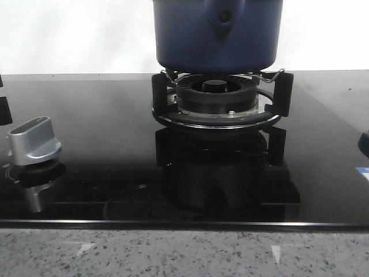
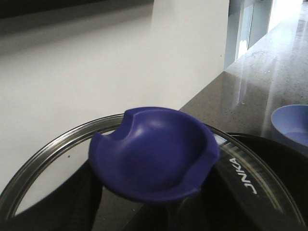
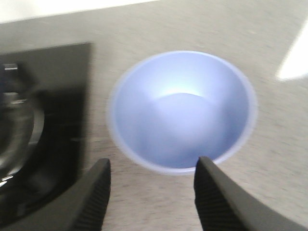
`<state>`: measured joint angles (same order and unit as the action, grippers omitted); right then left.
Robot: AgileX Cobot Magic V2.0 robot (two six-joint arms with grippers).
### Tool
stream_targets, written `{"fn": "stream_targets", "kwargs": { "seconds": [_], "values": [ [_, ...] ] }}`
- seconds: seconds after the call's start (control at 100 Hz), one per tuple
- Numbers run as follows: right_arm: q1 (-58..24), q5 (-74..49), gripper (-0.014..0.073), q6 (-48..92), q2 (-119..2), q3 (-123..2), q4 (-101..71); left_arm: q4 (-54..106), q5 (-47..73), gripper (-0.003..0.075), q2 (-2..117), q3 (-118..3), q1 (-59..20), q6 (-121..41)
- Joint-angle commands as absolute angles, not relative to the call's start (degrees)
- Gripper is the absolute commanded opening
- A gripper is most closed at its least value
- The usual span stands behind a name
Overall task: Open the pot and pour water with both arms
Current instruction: 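Reach the right gripper to the light blue bowl and grasp its rim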
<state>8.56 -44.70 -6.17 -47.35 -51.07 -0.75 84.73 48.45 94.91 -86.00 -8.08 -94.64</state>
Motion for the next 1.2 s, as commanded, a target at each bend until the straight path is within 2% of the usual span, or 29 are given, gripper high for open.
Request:
{"fn": "stream_targets", "kwargs": {
  "seconds": [0.0, 0.45, 0.82, 0.98, 1.19],
  "values": [
    [11.69, -44.68, 0.0356, -6.34, -52.26, -56.25, 0.87, 90.02, 50.74, 0.022, 91.05, -87.83, -6.04, -93.79],
    [20.87, -47.58, 0.0356, -6.22, -73.8, -67.94, 0.96, 91.14, 54.17, 0.022, 90.57, -87.83, -1.42, -93.77],
    [21.58, -47.59, 0.0346, -4.57, -83.03, -69.2, -1.2, 91.14, 54.17, 0.022, 90.57, -87.83, -1.42, -93.77],
    [21.58, -47.33, 0.0227, -3.2, -84.69, -69.2, -2.66, 91.14, 54.17, 0.022, 90.57, -87.83, -1.42, -93.77],
    [21.58, -47.69, -0.0064, -3.1, -84.93, -69.2, -2.66, 91.14, 54.17, 0.022, 90.57, -87.83, -1.42, -93.77]
  ]
}}
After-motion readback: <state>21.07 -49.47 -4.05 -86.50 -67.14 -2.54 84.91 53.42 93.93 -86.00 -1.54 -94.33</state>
